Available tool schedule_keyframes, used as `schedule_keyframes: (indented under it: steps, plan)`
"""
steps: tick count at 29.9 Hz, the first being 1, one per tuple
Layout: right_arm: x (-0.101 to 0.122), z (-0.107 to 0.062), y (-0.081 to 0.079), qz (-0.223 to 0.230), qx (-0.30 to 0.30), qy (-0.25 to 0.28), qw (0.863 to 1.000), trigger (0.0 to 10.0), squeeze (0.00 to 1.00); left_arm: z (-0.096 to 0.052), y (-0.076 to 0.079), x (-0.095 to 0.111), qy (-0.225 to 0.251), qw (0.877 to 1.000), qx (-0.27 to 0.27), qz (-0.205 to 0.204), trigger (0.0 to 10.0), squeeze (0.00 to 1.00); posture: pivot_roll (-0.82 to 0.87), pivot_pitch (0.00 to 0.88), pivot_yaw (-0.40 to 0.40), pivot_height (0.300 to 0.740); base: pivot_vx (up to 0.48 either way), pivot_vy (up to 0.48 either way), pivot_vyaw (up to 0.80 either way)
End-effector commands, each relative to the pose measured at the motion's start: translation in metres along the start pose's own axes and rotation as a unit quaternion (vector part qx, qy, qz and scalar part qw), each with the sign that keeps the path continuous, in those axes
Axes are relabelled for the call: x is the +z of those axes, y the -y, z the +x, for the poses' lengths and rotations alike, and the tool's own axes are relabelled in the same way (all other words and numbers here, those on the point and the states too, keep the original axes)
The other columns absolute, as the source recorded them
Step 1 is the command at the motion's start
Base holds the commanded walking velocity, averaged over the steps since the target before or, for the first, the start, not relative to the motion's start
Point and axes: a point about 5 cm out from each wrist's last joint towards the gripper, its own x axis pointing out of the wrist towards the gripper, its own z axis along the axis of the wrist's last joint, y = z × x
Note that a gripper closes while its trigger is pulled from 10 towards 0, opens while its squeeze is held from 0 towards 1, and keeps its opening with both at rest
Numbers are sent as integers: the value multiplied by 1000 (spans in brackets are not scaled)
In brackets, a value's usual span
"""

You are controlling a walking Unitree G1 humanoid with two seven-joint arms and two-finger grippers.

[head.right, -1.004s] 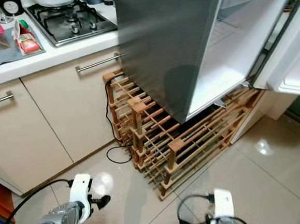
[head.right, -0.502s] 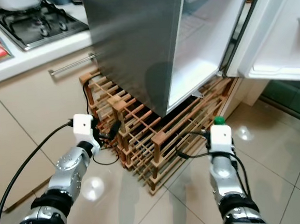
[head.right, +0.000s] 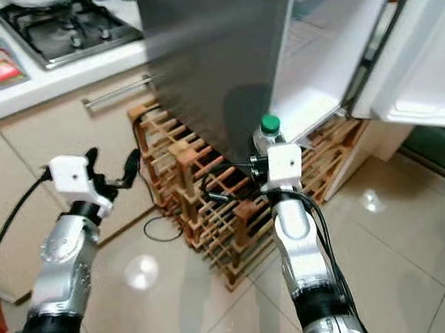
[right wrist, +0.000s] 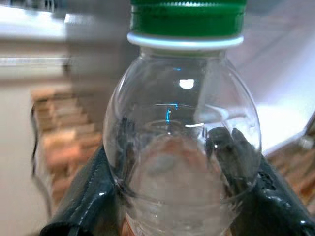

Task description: Restocking fridge

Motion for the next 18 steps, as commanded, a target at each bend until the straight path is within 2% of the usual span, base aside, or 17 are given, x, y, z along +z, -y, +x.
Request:
schedule_keyframes:
  steps: [1, 2, 4, 13, 16, 18]
  plan:
    - [11, 4, 5, 4, -6, 21, 1000, 10000, 0, 5, 15, 6, 8, 1000, -18, 0, 10000, 0, -99, 0, -10, 740, 0, -480, 0]
    - [13, 6, 4, 6, -3, 20, 1000, 10000, 0, 7, 21, 6, 1, 1000, -25, -2, 10000, 0, -103, 0, -7, 740, 0, 0, 0]
    - [15, 8, 4, 7, -2, 17, 1000, 10000, 0, 8, 22, 6, -4, 1000, -26, -5, 10000, 0, -105, 0, -4, 740, 0, 0, 0]
    - [22, 19, 3, -2, 8, 13, 1000, 10000, 0, 22, 11, -4, -63, 998, 16, 22, 10000, 0, -116, 0, 4, 740, 0, -53, 0]
    - [21, 19, 2, -3, 12, 9, 1000, 10000, 0, 26, 7, -8, -77, 996, 31, 29, 10000, 0, -116, 0, 5, 740, 0, 0, 681]
    - [17, 18, 2, -3, 12, 0, 1000, 10000, 0, 29, 7, -9, -82, 996, 34, 29, 10000, 0, -119, 0, 7, 740, 0, -480, 675]
